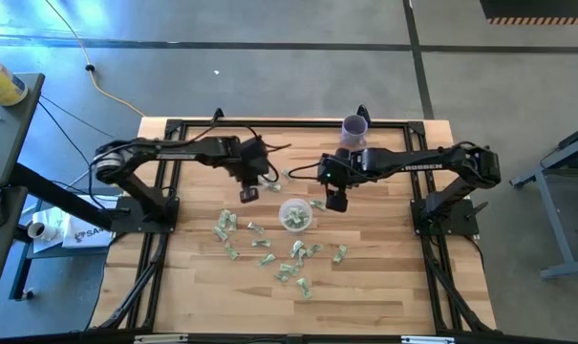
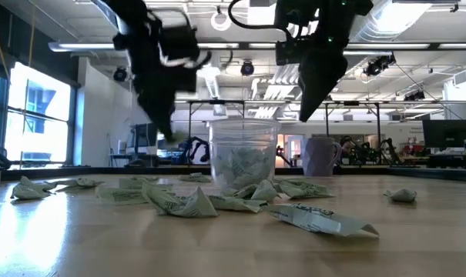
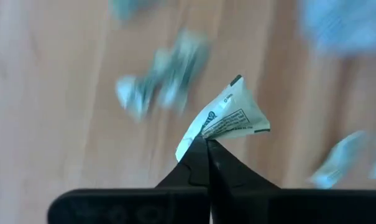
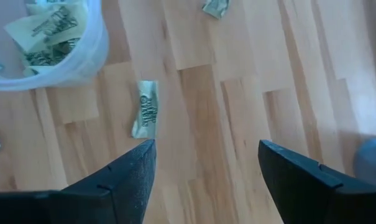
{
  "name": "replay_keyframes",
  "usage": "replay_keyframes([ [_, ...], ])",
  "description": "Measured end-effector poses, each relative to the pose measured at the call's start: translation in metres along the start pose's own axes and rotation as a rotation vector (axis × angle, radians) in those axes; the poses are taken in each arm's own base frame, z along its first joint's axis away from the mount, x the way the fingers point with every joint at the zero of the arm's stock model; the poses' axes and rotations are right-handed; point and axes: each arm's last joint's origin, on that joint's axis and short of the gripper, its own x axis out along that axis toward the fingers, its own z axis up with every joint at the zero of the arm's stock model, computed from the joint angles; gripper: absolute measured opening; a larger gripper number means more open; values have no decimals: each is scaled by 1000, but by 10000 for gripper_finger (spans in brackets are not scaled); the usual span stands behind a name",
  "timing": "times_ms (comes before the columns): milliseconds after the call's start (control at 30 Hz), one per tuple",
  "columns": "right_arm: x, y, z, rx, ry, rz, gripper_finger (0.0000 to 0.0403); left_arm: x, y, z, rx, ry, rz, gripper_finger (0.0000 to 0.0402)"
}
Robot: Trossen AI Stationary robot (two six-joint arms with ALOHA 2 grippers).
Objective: Pick and place Stevia / Truvia into bins
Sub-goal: Put the green stevia packet into the transparent container
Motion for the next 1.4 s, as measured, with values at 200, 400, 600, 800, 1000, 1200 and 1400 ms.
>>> replay_keyframes([
  [200, 1, -5, 2, 35, -17, -32, 271, -31, -24, 34, 150, -334, -103, 30],
  [400, 2, -18, 4, 110, -36, -93, 271, -14, -53, 48, 315, -411, -168, 22],
  [600, -4, -18, -2, 104, -4, -89, 272, 19, -80, 47, 337, -327, -240, 32],
  [800, -11, -8, -26, 166, -1, -69, 271, 39, -89, 45, 340, -283, -142, 49],
  [1000, -9, 8, -48, 268, -21, 13, 272, 44, -88, 44, 300, -262, -134, 63],
  [1200, 9, 33, -50, 171, -120, 124, 273, 24, -91, 57, 295, -292, -158, 111],
  [1400, 3, 31, -37, 268, -210, 101, 271, -7, -90, 66, 239, -189, -89, 142],
])
